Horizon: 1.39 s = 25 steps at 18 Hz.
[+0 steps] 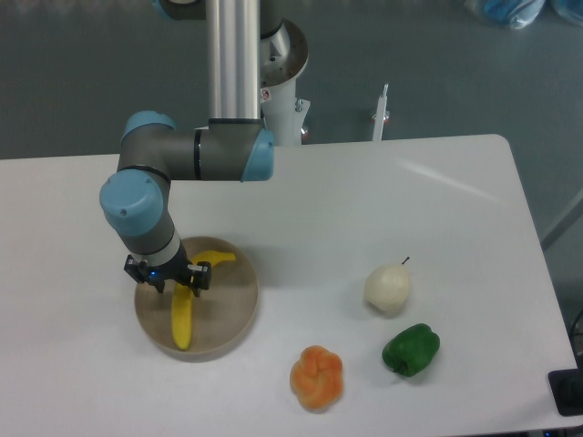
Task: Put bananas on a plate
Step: 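Open the gripper to release the banana and raise away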
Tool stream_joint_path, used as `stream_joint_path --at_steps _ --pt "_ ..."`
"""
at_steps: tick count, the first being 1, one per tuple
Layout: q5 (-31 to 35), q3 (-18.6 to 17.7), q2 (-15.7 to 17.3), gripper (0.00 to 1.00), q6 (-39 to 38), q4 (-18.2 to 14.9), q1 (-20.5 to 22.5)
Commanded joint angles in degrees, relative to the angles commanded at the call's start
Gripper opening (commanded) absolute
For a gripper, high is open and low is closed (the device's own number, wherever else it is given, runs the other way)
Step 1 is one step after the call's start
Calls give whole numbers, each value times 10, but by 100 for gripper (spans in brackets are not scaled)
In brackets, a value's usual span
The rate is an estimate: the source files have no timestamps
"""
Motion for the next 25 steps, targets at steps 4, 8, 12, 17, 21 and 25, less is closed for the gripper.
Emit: stream_joint_path --at_steps 4,8,12,17,21,25 --pt "5 11 15 100 7 -1 20" --pt "61 23 25 100 21 -1 34" --pt "70 17 47 100 117 -8 61" --pt "70 17 56 100 230 -4 119" --pt "69 21 73 100 314 -4 159" --pt "66 25 82 100 378 -7 191"
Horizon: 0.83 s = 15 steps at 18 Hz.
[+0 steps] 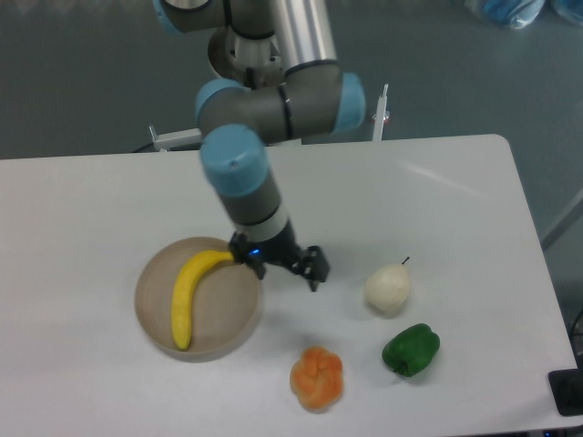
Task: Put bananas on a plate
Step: 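Open the gripper to release the banana and raise away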
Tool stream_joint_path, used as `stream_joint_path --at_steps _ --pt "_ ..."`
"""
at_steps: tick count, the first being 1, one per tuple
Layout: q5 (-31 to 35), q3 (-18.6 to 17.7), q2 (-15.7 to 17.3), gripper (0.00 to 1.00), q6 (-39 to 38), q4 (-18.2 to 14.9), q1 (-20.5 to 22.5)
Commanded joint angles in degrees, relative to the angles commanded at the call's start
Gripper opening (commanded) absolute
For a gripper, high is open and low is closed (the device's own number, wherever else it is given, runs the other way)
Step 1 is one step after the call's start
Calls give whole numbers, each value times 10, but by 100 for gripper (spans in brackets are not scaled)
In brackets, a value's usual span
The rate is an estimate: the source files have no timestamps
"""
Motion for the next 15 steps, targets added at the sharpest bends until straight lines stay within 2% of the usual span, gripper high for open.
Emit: stream_joint_path --at_steps 8,15 --pt "-1 0 7 100 148 -4 40" --pt "-1 6 5 100 151 3 44"
